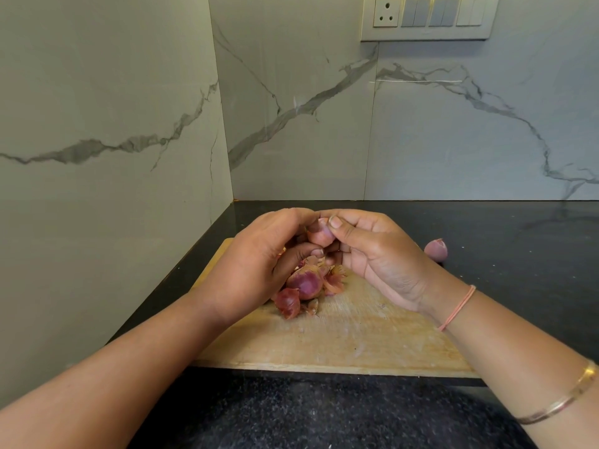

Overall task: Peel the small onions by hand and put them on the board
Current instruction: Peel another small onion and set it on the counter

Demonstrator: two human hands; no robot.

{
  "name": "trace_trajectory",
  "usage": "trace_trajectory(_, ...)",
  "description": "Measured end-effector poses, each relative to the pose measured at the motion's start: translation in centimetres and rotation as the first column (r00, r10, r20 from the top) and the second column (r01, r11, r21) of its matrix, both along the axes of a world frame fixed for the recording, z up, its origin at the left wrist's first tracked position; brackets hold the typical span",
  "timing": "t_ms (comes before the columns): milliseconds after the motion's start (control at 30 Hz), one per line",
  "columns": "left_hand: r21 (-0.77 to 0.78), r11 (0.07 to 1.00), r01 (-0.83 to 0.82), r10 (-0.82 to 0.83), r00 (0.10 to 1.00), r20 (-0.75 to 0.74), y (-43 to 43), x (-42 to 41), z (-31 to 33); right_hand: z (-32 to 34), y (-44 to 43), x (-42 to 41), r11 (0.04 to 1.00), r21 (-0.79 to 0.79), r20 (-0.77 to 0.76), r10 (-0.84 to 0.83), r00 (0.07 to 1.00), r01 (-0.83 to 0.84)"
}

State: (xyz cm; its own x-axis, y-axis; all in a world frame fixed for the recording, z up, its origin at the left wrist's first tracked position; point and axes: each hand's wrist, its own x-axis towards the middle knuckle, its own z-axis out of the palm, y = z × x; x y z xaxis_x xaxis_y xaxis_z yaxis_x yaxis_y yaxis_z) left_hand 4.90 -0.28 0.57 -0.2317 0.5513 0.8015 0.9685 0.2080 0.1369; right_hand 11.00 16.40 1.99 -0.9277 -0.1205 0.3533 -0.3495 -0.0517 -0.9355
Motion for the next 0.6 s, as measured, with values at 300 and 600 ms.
trace_trajectory(300,0.029,1.000,-0.006,0.006,1.000,0.009,0.09,0.15,-0.10,0.01,-0.09,-0.04,0.999,-0.017,0.012,-0.039,0.999,0.040)
trace_trajectory(600,0.026,1.000,-0.011,0.010,1.000,0.020,0.13,0.22,0.03,0.08,-0.24,0.07,0.998,-0.004,0.014,-0.063,0.998,0.063)
